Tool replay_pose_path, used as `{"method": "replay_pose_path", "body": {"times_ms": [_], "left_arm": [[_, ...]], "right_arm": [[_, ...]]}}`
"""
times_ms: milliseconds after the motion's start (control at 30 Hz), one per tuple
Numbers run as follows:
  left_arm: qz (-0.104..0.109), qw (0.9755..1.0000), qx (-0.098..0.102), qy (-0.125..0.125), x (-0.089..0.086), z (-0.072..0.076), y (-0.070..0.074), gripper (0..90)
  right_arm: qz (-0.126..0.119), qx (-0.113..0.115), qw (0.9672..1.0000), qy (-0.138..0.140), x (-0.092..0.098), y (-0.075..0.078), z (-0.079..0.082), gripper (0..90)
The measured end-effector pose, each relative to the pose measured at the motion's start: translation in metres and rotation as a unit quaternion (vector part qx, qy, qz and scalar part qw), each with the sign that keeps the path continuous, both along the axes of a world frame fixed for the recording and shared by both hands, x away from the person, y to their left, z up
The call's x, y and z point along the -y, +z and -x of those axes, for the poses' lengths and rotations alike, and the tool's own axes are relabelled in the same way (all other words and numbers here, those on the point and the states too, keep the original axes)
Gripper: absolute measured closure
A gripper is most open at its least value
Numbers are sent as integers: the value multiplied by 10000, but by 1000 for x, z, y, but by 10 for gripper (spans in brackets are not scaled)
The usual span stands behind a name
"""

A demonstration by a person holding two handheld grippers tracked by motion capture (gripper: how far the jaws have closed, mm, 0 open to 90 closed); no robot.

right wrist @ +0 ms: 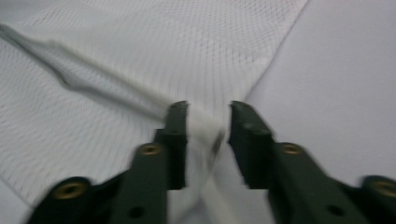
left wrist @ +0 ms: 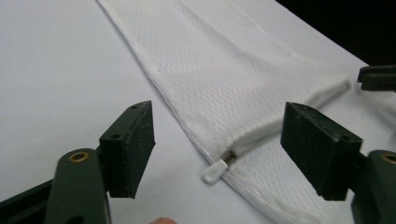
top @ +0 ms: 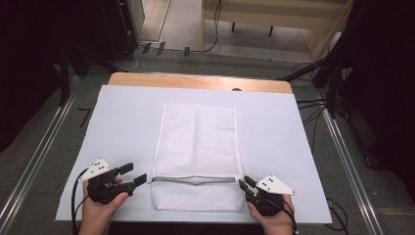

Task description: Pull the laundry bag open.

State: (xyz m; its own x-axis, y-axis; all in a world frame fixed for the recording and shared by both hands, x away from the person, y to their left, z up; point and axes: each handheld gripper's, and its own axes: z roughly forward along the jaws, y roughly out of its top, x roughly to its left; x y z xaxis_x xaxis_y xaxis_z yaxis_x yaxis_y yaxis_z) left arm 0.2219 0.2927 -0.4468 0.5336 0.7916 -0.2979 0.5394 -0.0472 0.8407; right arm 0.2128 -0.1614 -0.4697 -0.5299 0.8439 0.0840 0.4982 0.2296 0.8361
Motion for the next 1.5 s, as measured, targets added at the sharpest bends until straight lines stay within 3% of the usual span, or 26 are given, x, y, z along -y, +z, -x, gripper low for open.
{"method": "replay_pose_path", "body": {"times_ms": [67,133,167,233,267,400,567,600,700,800,967,1000,1133,1200,1500], "left_arm": [[16,9999,125,61,-3,1,2,222],[10,9996,214,164,-6,2,4,176],[-18,9995,238,222,-9,2,6,152],[-1,9994,250,250,-11,2,7,138],[-93,9992,283,276,-12,3,7,130],[-229,9982,296,458,-19,3,8,126],[-88,9983,351,458,-31,2,9,126],[-2,9985,360,416,-34,3,10,125],[226,9986,443,198,-42,4,11,105],[99,9984,484,288,-48,4,12,93],[113,9981,439,409,-59,1,11,93],[102,9982,430,413,-61,0,10,88],[218,9981,456,360,-70,0,9,47],[189,9981,469,358,-74,0,9,11],[185,9966,594,539,-90,1,9,0]], "right_arm": [[25,12,10000,-46,0,1,-2,473],[15,28,10000,-72,0,2,-3,432],[-22,58,9999,-156,3,3,-5,342],[-64,59,9997,-210,6,4,-5,305],[-103,90,9995,-277,9,5,-7,274],[-340,125,9967,-722,34,10,-11,174],[-406,145,9936,-1043,58,11,-13,135],[-505,134,9919,-1157,71,11,-14,134],[-549,164,9904,-1261,82,10,-14,130],[-639,167,9879,-1402,97,10,-15,123],[-761,123,9846,-1566,118,9,-15,91],[-735,110,9846,-1582,122,9,-16,41],[-669,86,9854,-1561,130,7,-16,0],[-700,94,9839,-1639,137,7,-16,0],[-873,134,9757,-2005,162,4,-13,0]]}}
